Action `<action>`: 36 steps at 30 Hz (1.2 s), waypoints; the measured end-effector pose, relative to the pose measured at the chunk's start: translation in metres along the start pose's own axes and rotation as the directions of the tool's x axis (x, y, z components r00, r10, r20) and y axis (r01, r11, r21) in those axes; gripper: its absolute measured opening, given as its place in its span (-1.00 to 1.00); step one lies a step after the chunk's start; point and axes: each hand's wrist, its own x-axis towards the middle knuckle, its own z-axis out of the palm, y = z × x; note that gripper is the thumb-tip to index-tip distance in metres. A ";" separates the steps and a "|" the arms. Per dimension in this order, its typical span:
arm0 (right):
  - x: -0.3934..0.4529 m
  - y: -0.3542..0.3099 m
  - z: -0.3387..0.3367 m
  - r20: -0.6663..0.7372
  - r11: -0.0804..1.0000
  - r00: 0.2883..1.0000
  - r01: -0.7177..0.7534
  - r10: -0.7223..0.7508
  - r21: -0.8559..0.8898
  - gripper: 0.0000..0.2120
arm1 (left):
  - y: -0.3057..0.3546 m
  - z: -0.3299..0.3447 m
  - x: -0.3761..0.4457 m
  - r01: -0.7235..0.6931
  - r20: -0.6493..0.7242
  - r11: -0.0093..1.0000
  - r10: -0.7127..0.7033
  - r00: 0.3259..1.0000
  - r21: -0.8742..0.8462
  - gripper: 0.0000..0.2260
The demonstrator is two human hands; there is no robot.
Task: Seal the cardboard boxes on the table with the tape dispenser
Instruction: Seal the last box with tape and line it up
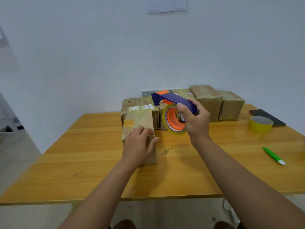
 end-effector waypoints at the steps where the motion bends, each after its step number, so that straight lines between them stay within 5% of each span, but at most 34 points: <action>1: 0.001 0.000 0.000 -0.002 1.000 1.000 -0.003 0.003 0.001 -0.66 | 0.001 0.001 0.000 0.009 -0.019 1.000 -0.009 1.000 0.007 -0.80; 5: 0.000 0.004 0.002 0.013 1.000 1.000 -0.008 0.008 -0.024 -0.55 | 0.009 0.005 0.001 0.026 -0.043 0.998 -0.024 0.999 0.050 -0.77; 11: 0.001 0.010 -0.003 0.046 0.997 0.999 -0.022 0.025 -0.068 -0.53 | -0.006 -0.011 0.002 0.014 0.103 1.000 -0.013 0.995 -0.004 -0.78; 15: 0.000 0.009 0.001 0.059 0.997 0.997 -0.036 0.040 -0.068 -0.56 | -0.007 -0.012 0.001 -0.041 0.049 0.998 0.038 0.998 0.053 -0.95; 30: 0.000 0.003 0.000 0.066 0.993 0.998 0.004 0.004 -0.119 -0.53 | -0.008 -0.009 0.000 -0.112 0.030 0.983 0.108 0.994 0.148 -0.85; 36: -0.003 0.005 0.004 0.070 0.994 0.998 0.008 0.000 -0.106 -0.55 | 0.005 -0.004 -0.005 -0.089 0.103 0.946 0.059 0.993 0.311 -0.55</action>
